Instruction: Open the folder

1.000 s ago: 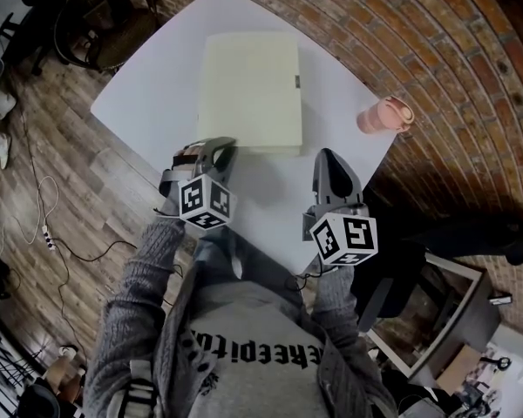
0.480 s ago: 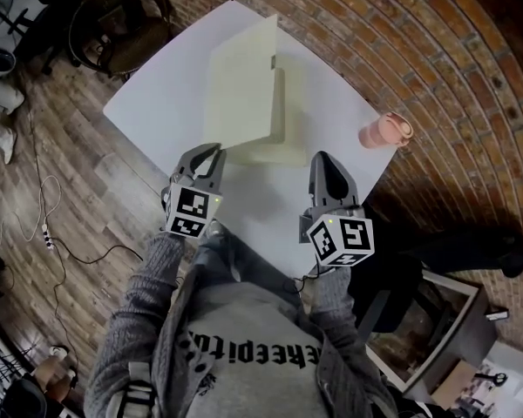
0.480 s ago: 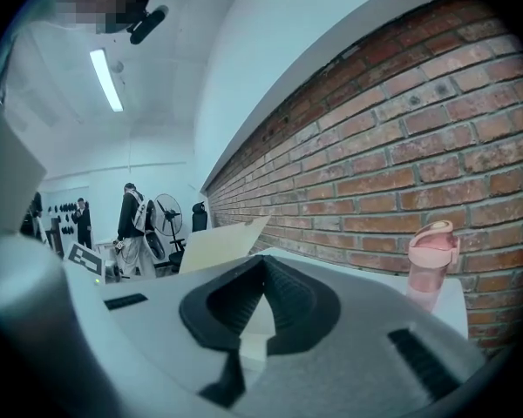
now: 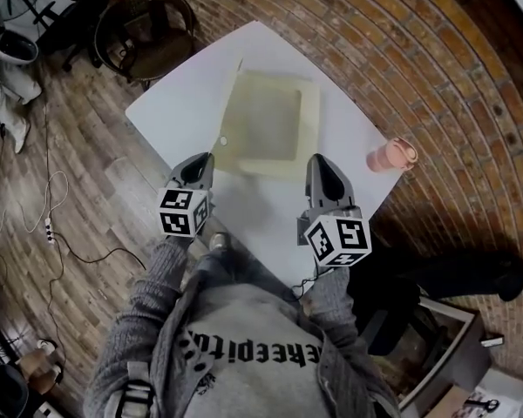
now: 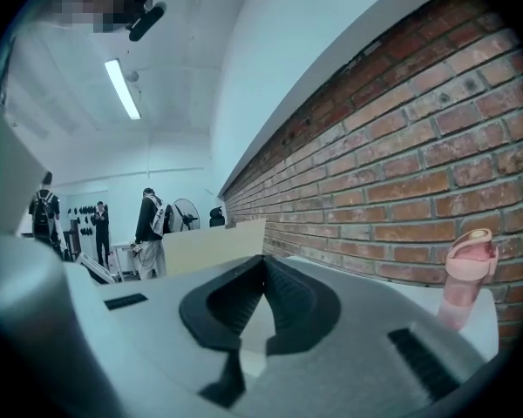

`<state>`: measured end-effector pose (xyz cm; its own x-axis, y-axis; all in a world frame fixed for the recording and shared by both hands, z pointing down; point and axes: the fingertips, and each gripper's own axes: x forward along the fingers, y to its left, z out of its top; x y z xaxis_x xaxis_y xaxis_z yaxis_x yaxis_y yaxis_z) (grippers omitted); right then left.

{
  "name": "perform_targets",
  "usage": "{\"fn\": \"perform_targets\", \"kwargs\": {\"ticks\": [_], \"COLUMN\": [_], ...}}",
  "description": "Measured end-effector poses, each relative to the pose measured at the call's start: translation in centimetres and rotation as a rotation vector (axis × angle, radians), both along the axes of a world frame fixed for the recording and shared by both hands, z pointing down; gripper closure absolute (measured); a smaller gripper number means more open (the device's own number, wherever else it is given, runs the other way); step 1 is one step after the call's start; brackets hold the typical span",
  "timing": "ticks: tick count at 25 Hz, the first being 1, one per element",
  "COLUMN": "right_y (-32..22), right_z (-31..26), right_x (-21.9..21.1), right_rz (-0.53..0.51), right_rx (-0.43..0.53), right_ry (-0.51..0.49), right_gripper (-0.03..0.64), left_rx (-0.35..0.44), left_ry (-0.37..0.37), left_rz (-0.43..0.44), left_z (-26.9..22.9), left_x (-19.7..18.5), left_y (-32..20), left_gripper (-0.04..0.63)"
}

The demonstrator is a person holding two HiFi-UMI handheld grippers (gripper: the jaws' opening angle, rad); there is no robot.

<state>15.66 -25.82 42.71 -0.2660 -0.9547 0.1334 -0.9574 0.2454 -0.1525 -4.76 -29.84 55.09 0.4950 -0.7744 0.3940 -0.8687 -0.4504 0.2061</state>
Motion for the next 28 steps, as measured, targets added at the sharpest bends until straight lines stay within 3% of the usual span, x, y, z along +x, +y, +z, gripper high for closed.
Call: {"fn": "perform_targets", "kwargs": {"ticks": [12, 28], "right_y": [-0.5, -1.6], "right_z": [0.8, 13.2], "right_x": [-1.4, 1.4], "right_rz": [-0.036, 0.055], "right_rx": [-0.024, -0.274], "right_ry": [0.012, -0.008], "right_gripper": [0.612, 0.614], "left_rx": [-0.060, -0.086], "left_ry": [0.101, 0.113], "left_rz": [-0.099, -0.122], "left_z": [0.2, 0.6], "left_x": [-3.2, -4.3], "left_y": [-0.7, -0.9], "left_gripper": [0.583, 0.583]}}
